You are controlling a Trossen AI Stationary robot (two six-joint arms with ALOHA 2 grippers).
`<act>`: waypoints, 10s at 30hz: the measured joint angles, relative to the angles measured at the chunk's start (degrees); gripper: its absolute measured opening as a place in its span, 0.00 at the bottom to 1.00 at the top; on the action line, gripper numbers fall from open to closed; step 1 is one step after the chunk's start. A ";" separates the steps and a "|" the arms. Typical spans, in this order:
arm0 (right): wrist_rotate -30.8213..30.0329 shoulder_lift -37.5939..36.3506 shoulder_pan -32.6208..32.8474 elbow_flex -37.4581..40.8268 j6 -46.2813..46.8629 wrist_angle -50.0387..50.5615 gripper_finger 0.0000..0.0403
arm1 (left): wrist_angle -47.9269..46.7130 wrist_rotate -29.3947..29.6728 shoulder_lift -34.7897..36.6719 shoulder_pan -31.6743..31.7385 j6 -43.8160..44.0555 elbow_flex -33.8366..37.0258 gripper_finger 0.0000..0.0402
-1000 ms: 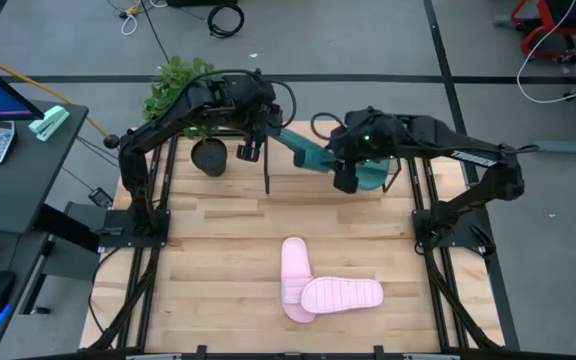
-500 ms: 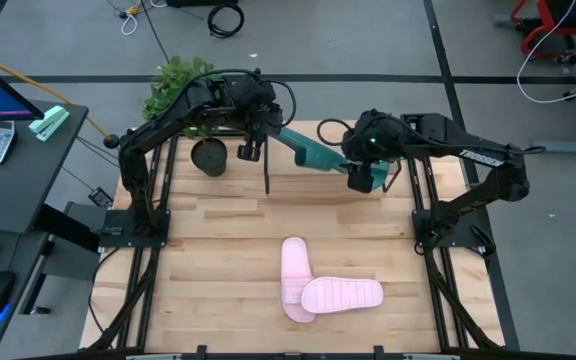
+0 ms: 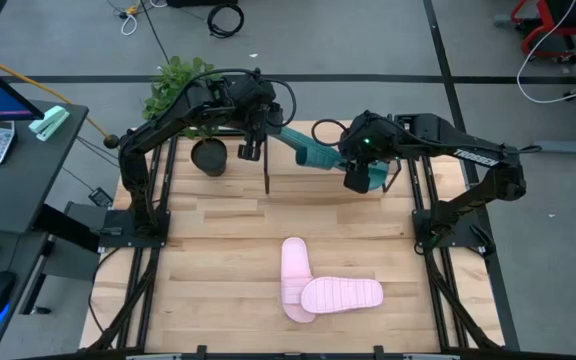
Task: Pick and place slides into the shelf
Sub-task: Put the dark green slipper on the shelf
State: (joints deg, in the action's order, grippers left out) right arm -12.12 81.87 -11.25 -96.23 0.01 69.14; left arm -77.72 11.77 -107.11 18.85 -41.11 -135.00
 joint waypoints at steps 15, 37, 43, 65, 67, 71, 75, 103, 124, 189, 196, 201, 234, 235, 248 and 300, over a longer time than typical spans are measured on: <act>11.03 -1.21 0.29 -7.20 2.37 -1.88 0.59 | -0.34 -1.64 0.00 -0.02 -0.08 0.02 0.19; 7.03 13.13 -0.48 -12.81 -8.52 -27.44 0.66 | -0.13 -1.55 0.00 -0.07 -0.04 0.02 0.19; 5.13 15.87 -1.69 -14.03 -9.17 -27.44 0.66 | -0.14 -1.57 0.00 -0.11 0.26 0.02 0.19; 10.80 17.57 -4.39 -14.08 -7.04 -30.22 0.50 | 0.12 -2.99 0.00 -0.13 0.36 0.02 0.19; 10.75 17.79 -4.39 -14.08 -7.02 -30.15 0.50 | 0.13 -2.99 0.00 -0.12 0.36 0.02 0.19; 10.78 17.97 -4.39 -14.08 -7.02 -30.03 0.50 | 0.28 -2.97 0.00 -0.13 0.38 0.02 0.19; 10.76 17.97 -4.39 -14.08 -7.02 -30.02 0.44 | 0.32 -2.85 0.00 -0.13 0.36 0.02 0.19; 9.26 16.75 -5.10 -14.08 -7.53 -24.12 0.21 | 4.13 -0.73 1.45 -0.15 4.54 0.00 0.81; 17.00 9.62 -28.26 -13.65 18.32 -28.31 0.21 | 18.94 2.58 12.00 1.68 19.37 -0.04 0.74; 10.84 -11.47 -33.81 52.69 58.45 -86.89 0.21 | 20.86 2.51 12.28 2.25 23.87 0.00 0.74; 10.51 -11.47 -33.61 52.70 58.14 -84.82 0.21 | 20.86 2.51 12.28 2.25 23.85 0.00 0.74; 9.59 -11.47 -32.92 52.70 58.88 -84.95 0.21 | 20.86 2.51 12.28 2.25 23.87 0.00 0.74; 7.35 -11.47 -29.09 46.60 52.84 -69.29 0.65 | 20.66 1.90 12.24 2.25 23.94 0.00 0.74; 6.64 -11.47 -29.07 44.96 51.04 -66.64 0.65 | 20.54 1.89 12.24 2.25 23.94 0.00 0.74; 2.04 -11.32 -29.12 29.54 36.48 -41.67 0.61 | 20.34 1.88 12.24 2.25 23.92 0.00 0.74; -0.01 -1.03 5.62 30.05 -1.59 -36.31 0.21 | 17.41 1.88 12.24 2.25 23.31 0.00 0.74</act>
State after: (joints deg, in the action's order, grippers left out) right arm -12.13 80.84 -5.63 -66.17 -1.58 32.82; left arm -60.31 13.65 -94.87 21.10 -17.80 -135.00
